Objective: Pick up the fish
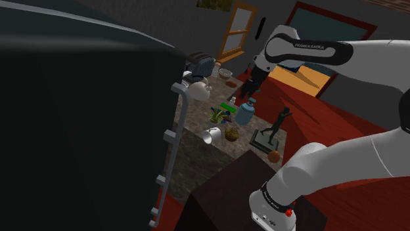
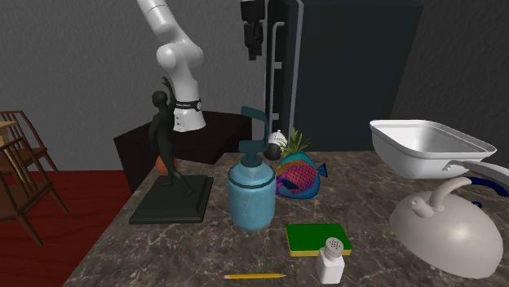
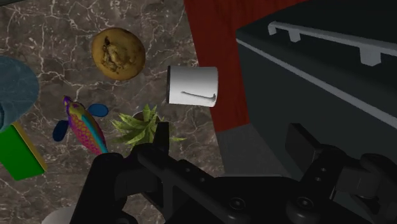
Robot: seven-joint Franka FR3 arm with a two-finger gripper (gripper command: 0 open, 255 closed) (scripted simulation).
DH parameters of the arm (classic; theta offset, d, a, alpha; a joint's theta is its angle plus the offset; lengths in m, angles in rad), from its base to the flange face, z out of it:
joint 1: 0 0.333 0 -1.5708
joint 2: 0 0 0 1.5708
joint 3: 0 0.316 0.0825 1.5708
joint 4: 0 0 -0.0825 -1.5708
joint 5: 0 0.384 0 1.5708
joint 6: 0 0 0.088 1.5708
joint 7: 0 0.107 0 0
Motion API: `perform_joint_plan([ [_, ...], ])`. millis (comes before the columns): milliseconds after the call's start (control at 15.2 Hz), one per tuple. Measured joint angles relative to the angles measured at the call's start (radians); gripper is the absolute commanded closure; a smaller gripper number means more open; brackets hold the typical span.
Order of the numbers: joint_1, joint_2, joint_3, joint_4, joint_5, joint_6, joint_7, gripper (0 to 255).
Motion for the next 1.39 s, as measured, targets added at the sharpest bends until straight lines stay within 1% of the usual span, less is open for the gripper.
perform_joint_plan([
  [198, 0.002, 0.099, -0.056, 0.020, 0.027, 0.073, -0.056, 0],
  [462, 0.007, 0.240, -0.128, 0.073, 0.090, 0.145, -0.146, 0],
  [594, 0.011, 0.330, -0.162, 0.108, 0.141, 0.183, -0.201, 0],
  [792, 0.004, 0.459, -0.204, 0.180, 0.227, 0.208, -0.291, 0],
  [924, -0.004, 0.533, -0.217, 0.215, 0.286, 0.223, -0.340, 0],
  [1056, -0.022, 0.621, -0.224, 0.270, 0.352, 0.226, -0.393, 0],
  [1188, -0.050, 0.714, -0.223, 0.335, 0.420, 0.222, -0.446, 0],
  [1386, -0.108, 0.854, -0.209, 0.448, 0.510, 0.201, -0.515, 0],
])
